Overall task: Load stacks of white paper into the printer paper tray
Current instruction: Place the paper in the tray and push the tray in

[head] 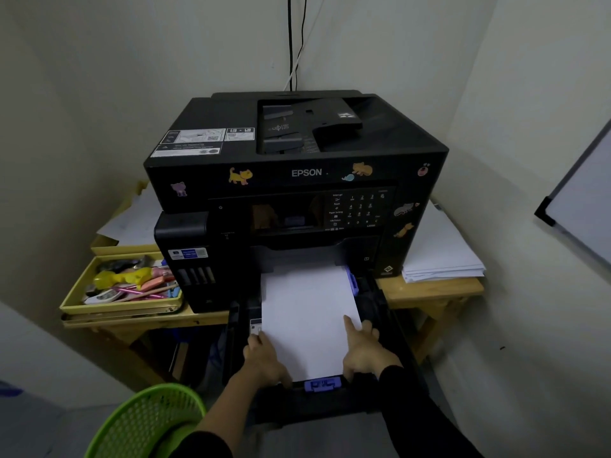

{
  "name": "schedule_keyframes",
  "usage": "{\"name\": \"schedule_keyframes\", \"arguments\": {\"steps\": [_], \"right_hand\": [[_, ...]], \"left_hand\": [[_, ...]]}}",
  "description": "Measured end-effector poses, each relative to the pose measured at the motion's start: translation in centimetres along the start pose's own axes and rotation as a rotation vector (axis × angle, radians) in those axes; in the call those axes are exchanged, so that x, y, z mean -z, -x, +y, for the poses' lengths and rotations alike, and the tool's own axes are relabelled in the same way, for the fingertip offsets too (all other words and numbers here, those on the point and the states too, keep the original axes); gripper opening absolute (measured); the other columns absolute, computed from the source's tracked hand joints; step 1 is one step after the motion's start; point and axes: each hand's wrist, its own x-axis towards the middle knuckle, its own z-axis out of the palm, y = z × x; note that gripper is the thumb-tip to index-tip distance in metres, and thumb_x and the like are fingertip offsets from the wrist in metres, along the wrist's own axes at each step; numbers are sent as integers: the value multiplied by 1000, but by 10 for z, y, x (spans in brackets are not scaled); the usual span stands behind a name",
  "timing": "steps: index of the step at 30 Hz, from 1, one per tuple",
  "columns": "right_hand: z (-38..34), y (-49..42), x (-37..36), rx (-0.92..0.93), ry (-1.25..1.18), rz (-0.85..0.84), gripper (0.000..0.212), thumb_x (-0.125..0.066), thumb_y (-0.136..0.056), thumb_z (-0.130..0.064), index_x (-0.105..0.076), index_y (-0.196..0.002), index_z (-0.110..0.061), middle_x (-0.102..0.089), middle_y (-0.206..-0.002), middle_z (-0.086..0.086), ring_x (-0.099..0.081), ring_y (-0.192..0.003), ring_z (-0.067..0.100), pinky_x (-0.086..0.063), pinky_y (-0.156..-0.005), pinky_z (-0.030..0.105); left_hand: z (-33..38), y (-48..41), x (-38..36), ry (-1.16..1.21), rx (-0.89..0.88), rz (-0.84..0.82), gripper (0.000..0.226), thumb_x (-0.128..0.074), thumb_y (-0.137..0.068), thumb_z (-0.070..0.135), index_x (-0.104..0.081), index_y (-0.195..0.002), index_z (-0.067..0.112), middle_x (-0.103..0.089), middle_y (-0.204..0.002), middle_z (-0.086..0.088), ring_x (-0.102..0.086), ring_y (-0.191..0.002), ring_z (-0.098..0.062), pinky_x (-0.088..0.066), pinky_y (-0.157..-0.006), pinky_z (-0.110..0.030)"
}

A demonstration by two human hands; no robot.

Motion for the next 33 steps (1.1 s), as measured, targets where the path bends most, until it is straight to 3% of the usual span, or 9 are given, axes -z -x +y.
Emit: {"name": "schedule_keyframes", "arguments": {"steps": [11,24,26,29,33], "right_hand": [[5,8,-12,35,-9,127,103,-72,-76,-14,-3,-153,-19,-14,-150,15,-21,-137,34,-36,-111,41],[0,16,-10,30,1,133,93,-65,-80,-10,-8,-152,-20,-15,-151,15,-22,-138,34,-36,-108,42],[-1,18,-8,58,2,108,89,-59,-82,-10,-7,-153,-21,-8,-155,16,-16,-141,35,-32,-112,42],[1,26,-2,152,-26,-17,91,-53,-78,-10,-4,-153,-27,13,-160,4,9,-148,32,-11,-120,46],[5,37,-11,283,174,-223,116,-70,-70,-20,13,-151,-30,32,-156,-4,28,-144,21,3,-120,49]], "left_hand": [[-3,0,2,-114,-31,43,130,-81,-68,33,15,-149,-1,2,-154,-16,-6,-144,-36,-24,-118,-37],[9,11,-3,-160,-23,87,118,-74,-76,26,15,-148,0,-2,-153,-21,-10,-143,-39,-25,-117,-39],[11,13,-3,-151,-35,44,114,-69,-77,26,18,-149,4,10,-155,-22,0,-145,-40,-19,-119,-42],[13,15,-4,-31,-132,-71,112,-65,-74,28,14,-151,15,26,-157,-11,15,-147,-34,-10,-120,-45],[17,21,-16,-147,-312,-247,124,-72,-72,41,22,-149,16,36,-153,-7,27,-144,-27,-1,-122,-42]]}}
